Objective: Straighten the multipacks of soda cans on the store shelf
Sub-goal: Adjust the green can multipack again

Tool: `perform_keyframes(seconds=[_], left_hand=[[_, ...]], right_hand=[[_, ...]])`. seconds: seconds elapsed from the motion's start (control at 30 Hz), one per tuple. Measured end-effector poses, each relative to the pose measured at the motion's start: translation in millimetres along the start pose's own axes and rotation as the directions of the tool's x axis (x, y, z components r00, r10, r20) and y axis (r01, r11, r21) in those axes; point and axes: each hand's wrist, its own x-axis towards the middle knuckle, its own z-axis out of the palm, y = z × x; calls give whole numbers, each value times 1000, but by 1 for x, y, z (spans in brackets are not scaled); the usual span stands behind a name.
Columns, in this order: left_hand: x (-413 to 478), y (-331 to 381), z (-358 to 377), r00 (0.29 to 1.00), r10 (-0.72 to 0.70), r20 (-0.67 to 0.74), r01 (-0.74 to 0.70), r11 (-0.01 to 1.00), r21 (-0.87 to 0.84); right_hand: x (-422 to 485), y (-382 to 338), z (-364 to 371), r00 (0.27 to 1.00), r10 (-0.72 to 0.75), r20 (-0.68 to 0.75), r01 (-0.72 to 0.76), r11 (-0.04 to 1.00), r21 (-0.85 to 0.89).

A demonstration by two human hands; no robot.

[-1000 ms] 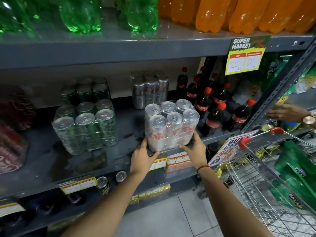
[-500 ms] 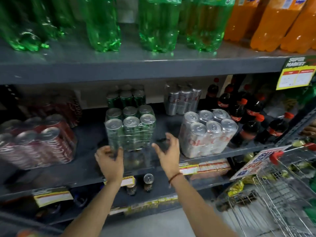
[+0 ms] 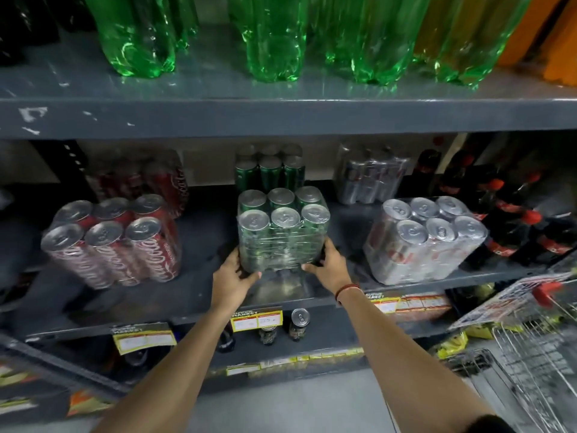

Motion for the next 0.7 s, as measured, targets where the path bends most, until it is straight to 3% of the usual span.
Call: perform_keyframes(seconds=[0.2, 0.7], left_hand=[[-28, -1, -5, 997, 76, 3, -76, 996, 37], [-56, -13, -10, 995, 102, -10, -100, 990, 104]], right_hand=[[-22, 9, -3, 1000, -25, -4, 25, 1000, -8], [-65, 21, 0, 996, -37, -75, 31, 997, -77]])
